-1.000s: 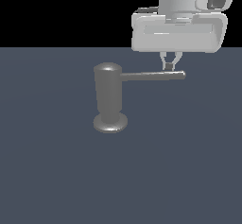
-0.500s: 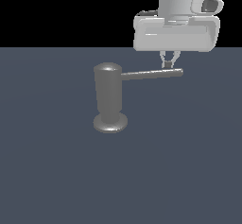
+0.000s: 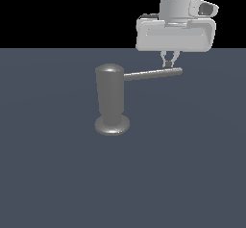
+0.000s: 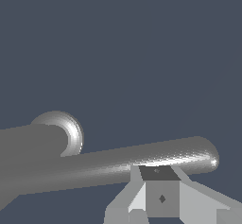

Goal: Turn on the faucet by rotating a designated handle.

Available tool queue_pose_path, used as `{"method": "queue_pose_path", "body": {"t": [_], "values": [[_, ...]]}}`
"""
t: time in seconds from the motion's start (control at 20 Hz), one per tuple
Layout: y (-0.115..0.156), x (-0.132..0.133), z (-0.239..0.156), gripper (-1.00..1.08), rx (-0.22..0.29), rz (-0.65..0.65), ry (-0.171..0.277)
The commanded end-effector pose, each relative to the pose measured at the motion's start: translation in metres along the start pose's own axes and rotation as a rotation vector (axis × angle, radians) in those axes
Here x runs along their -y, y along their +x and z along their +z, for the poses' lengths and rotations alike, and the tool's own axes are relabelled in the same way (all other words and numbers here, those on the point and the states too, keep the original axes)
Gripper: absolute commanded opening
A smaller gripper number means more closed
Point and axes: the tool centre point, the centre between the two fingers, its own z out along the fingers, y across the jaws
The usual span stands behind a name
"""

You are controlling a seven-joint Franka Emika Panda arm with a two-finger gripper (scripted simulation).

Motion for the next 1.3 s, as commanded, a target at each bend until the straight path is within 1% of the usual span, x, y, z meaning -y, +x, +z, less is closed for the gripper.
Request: {"method": "queue_pose_path", "body": {"t": [0.0,1.25], "values": [[0.005,-0.002,0.011,-1.00,0.018,0.004,0.000],[0.073,-0.003,0.025,-1.00,0.040,0.026,-0.001]]}}
